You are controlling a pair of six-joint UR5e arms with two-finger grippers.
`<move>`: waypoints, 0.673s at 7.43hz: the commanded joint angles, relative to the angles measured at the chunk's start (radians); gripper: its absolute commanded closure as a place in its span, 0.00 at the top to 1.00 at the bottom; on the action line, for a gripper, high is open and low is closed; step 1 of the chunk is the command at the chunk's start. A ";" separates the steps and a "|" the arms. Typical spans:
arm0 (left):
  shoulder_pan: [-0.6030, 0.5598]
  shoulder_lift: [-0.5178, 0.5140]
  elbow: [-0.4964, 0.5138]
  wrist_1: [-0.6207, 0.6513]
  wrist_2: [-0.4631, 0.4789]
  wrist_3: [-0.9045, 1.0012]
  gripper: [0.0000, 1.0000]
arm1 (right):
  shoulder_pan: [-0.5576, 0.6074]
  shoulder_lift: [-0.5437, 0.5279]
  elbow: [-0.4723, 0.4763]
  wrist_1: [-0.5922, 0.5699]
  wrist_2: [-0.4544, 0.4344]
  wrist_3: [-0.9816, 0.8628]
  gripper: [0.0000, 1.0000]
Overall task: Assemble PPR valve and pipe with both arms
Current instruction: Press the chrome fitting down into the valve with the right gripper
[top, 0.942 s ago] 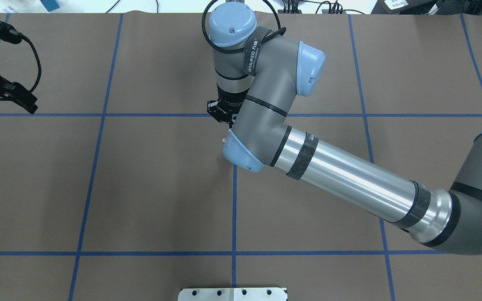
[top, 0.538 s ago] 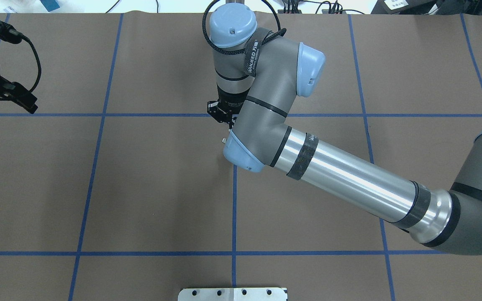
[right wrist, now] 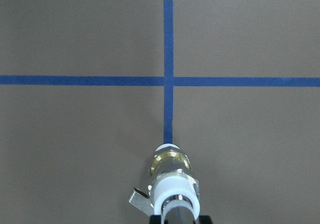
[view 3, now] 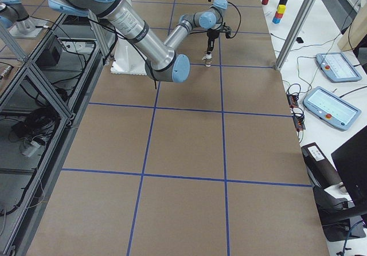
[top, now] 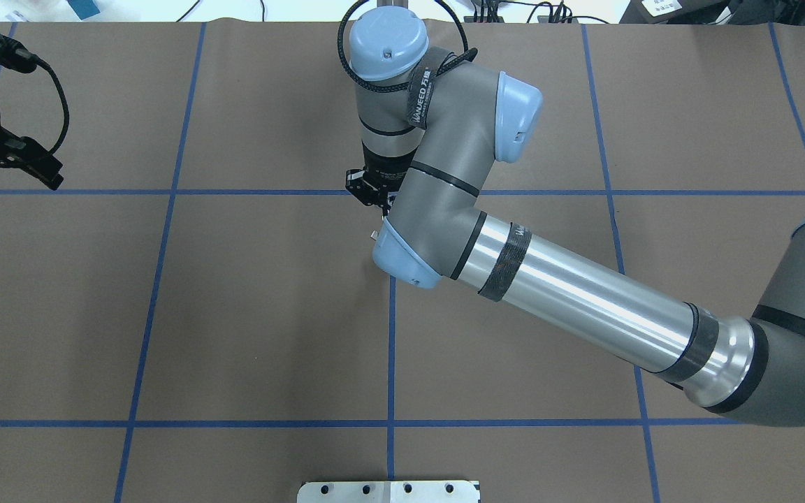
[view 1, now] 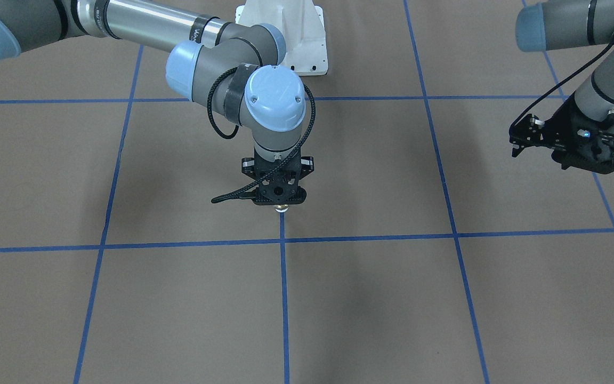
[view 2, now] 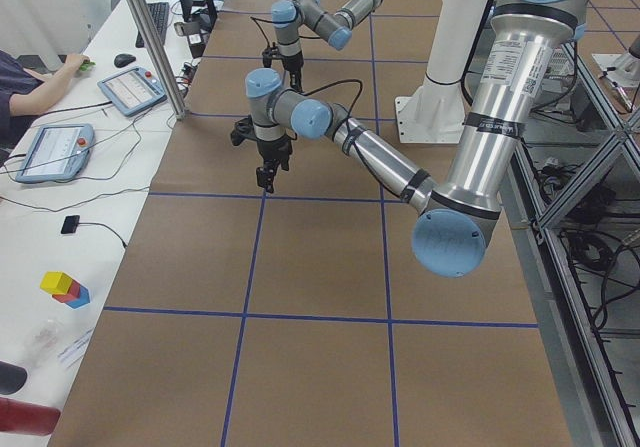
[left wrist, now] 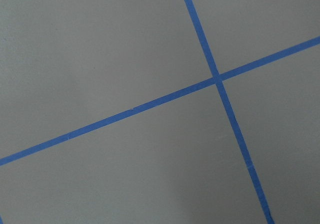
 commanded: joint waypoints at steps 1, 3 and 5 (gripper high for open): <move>-0.001 -0.002 -0.001 0.000 0.000 -0.002 1.00 | -0.001 0.000 0.000 0.000 0.000 0.000 0.00; 0.001 -0.002 0.000 0.000 0.000 -0.002 1.00 | -0.001 0.000 0.000 0.000 0.000 0.002 0.00; 0.001 -0.002 0.000 0.002 0.000 -0.002 1.00 | -0.002 -0.002 0.000 0.000 0.000 0.000 0.01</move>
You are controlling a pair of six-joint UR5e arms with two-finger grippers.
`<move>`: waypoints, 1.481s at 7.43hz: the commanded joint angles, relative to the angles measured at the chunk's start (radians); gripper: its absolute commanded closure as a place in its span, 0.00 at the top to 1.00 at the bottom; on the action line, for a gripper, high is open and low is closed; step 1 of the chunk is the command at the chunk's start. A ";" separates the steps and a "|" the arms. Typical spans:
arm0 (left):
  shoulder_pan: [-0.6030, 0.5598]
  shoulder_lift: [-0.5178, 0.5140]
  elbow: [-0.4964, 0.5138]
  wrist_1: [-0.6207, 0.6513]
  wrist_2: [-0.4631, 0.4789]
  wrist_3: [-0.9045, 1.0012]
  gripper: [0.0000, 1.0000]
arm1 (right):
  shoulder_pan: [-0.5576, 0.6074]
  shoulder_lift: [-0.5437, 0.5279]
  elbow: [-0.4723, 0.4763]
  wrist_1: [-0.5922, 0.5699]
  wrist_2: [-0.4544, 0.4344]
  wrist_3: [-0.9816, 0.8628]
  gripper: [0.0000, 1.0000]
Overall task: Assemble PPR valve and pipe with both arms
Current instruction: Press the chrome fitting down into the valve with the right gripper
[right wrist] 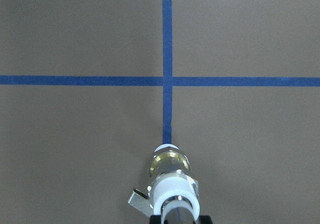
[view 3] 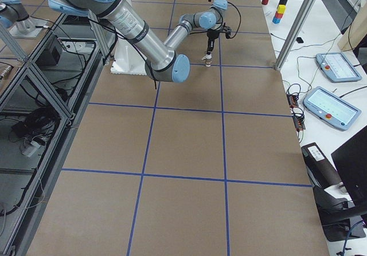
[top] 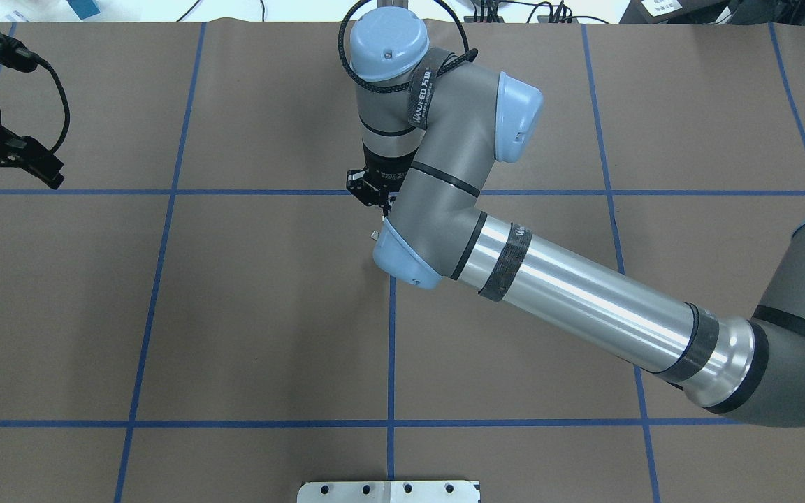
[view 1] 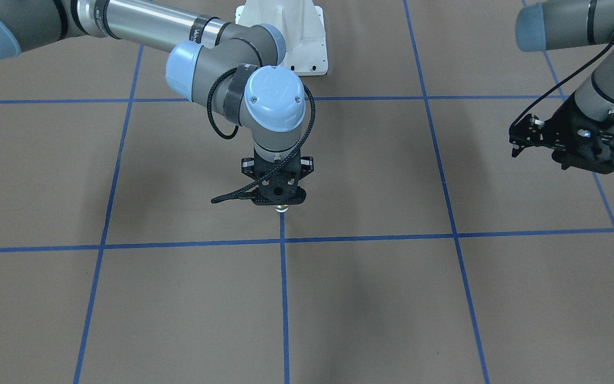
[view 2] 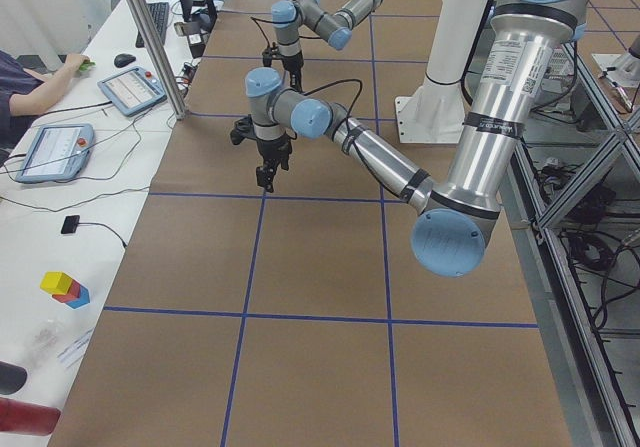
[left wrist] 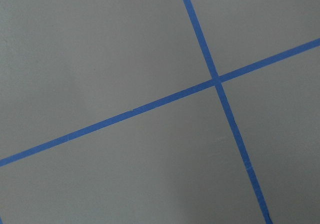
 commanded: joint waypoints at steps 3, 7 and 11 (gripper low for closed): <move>0.002 0.000 0.002 0.000 0.000 0.000 1.00 | -0.001 -0.004 0.000 0.021 -0.002 0.001 0.21; 0.002 0.000 0.000 0.000 0.000 -0.002 1.00 | -0.001 -0.010 0.000 0.037 -0.002 0.003 0.33; 0.002 0.000 0.002 0.001 0.000 0.000 1.00 | -0.001 -0.010 0.000 0.037 -0.005 0.003 0.51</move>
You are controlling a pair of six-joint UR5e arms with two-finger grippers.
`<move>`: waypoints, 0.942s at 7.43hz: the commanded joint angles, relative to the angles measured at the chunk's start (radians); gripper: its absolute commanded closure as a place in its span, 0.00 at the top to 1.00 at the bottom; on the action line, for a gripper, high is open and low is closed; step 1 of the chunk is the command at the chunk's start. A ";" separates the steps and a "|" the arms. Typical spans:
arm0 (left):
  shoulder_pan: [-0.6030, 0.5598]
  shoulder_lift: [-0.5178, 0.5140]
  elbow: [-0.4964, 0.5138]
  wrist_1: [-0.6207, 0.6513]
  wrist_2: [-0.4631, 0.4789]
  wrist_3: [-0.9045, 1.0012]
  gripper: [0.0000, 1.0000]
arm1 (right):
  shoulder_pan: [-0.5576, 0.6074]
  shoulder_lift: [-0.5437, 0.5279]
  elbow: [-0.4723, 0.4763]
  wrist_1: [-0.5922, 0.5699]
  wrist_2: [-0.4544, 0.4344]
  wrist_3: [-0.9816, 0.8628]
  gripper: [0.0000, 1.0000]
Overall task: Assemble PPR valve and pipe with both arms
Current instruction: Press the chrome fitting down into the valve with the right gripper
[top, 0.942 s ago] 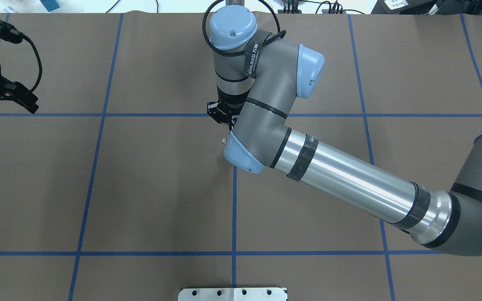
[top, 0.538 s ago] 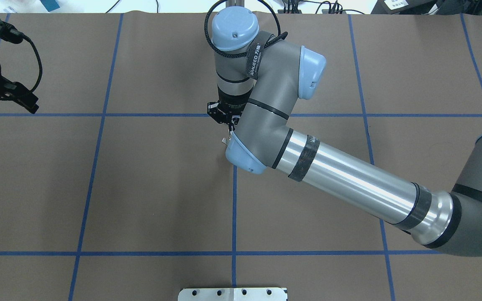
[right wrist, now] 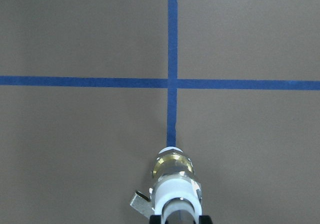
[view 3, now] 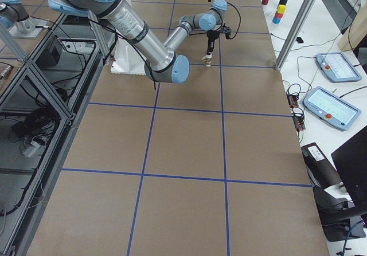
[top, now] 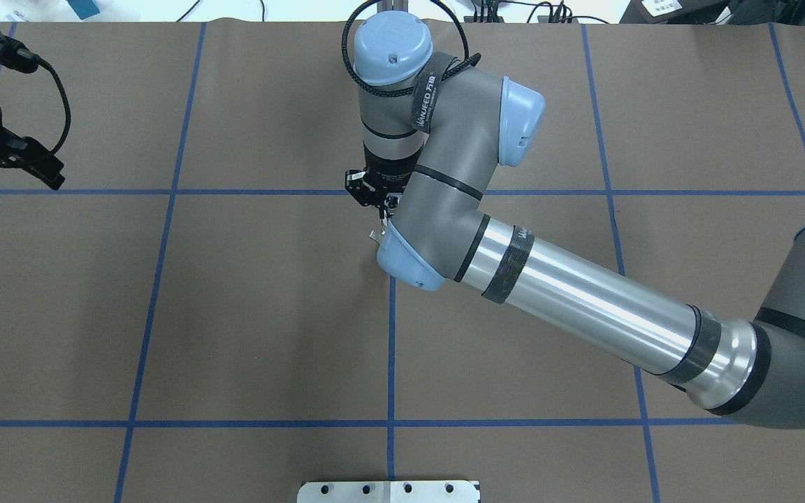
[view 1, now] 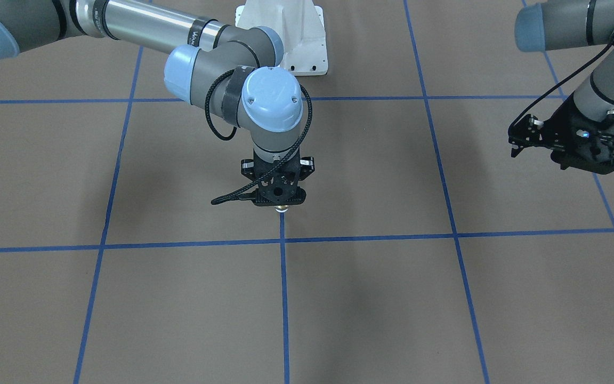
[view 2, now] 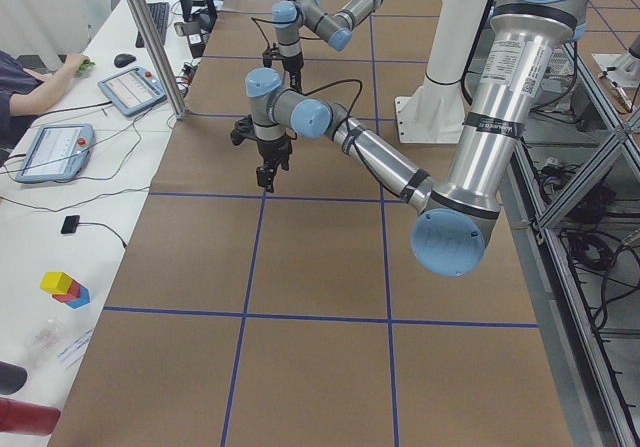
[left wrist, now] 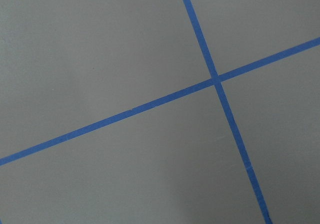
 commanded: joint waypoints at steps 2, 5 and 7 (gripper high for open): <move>0.000 0.000 0.000 -0.001 0.000 -0.001 1.00 | 0.000 0.000 0.000 0.000 -0.002 0.000 0.53; 0.000 0.000 0.000 0.001 0.000 -0.001 1.00 | -0.002 0.000 0.000 0.000 -0.005 0.000 0.58; 0.000 0.000 0.000 -0.001 0.000 -0.002 1.00 | 0.003 0.009 0.029 -0.001 -0.007 0.026 0.99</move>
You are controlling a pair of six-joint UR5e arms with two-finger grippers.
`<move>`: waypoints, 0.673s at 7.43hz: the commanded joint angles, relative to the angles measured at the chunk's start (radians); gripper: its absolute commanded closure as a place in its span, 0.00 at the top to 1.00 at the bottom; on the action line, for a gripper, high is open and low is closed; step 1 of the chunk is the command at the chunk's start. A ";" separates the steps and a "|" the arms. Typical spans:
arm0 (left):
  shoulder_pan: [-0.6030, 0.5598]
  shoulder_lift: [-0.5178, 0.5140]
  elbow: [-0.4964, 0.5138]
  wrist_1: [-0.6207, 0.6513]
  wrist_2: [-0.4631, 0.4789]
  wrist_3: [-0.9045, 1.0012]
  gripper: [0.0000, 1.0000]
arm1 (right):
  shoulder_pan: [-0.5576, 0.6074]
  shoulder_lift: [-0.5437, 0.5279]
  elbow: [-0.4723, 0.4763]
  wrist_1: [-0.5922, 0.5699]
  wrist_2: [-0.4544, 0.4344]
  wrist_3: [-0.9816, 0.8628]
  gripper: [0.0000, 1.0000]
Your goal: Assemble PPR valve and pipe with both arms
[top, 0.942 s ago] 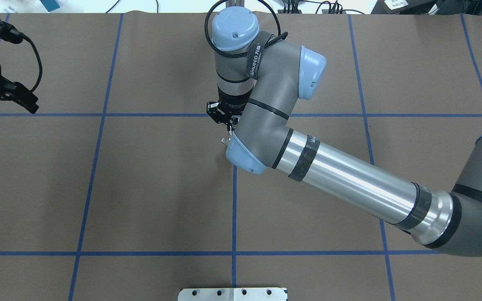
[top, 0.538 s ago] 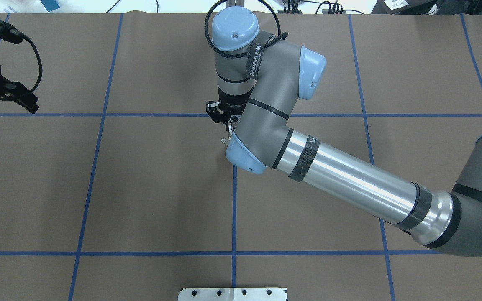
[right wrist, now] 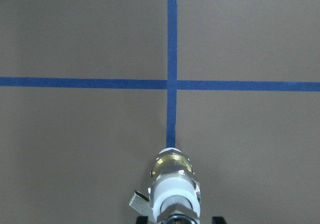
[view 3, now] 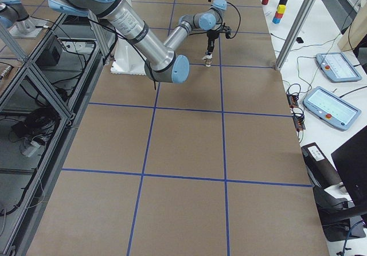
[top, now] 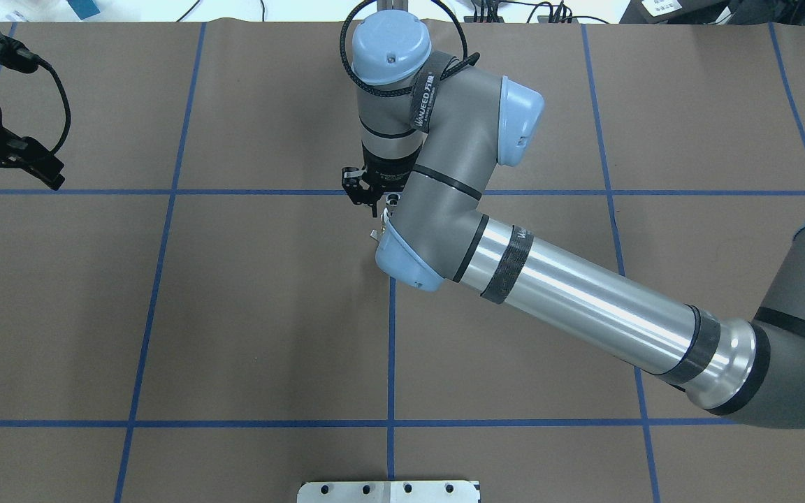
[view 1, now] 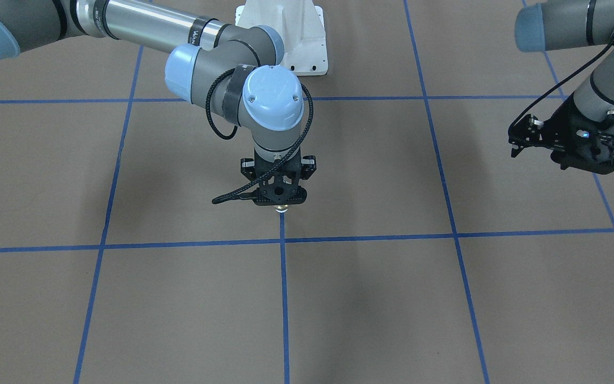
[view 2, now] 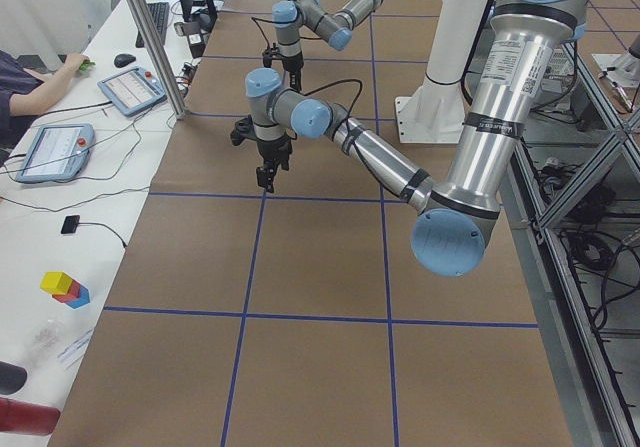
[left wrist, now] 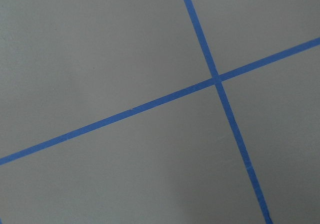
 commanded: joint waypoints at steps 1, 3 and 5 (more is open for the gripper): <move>0.000 0.000 0.000 0.000 0.000 -0.001 1.00 | 0.015 0.003 0.042 -0.007 -0.002 0.028 0.99; 0.000 -0.002 -0.002 0.001 0.000 0.002 1.00 | 0.081 -0.005 0.181 -0.153 -0.011 0.012 0.99; -0.017 0.000 -0.018 0.001 -0.003 0.011 1.00 | 0.189 -0.114 0.446 -0.434 -0.010 -0.194 0.99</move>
